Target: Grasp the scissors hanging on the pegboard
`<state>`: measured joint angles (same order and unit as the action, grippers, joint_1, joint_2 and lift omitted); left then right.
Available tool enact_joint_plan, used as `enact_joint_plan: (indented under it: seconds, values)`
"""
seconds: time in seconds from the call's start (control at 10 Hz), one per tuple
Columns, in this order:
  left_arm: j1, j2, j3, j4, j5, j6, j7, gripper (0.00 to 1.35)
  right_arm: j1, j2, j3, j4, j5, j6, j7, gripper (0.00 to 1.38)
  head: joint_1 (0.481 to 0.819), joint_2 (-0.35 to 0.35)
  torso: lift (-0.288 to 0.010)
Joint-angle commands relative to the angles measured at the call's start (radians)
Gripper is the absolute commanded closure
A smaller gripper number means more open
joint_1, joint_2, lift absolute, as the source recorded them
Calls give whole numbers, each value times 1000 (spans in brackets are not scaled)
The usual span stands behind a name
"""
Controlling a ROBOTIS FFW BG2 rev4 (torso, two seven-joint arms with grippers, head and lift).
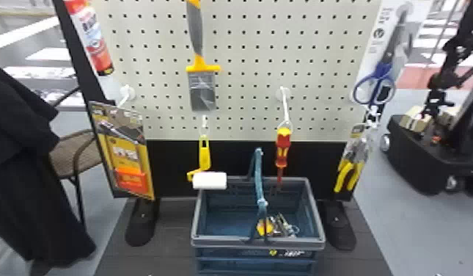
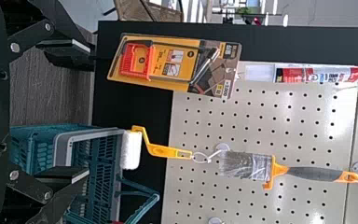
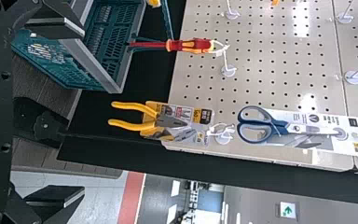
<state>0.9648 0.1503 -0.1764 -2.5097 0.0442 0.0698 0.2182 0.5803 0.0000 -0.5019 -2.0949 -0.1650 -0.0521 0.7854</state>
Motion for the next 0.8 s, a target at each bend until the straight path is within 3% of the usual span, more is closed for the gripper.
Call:
enact_joint_plan:
  seconds: [0.0,0.6,0.7]
  values:
    - [0,0,0,0,-1,-4,1,367,-2,1,-1,5,1,-2,0,119,549,0,-100]
    - [-2,-1,0,7,2,-5,0,367,-30,1,0,10,-8,9,-2,119,549,0,-100]
    - [-4,-1,0,10,5,-7,0,367,-45,-11,2,-25,-7,46,0,117,549,0,-100]
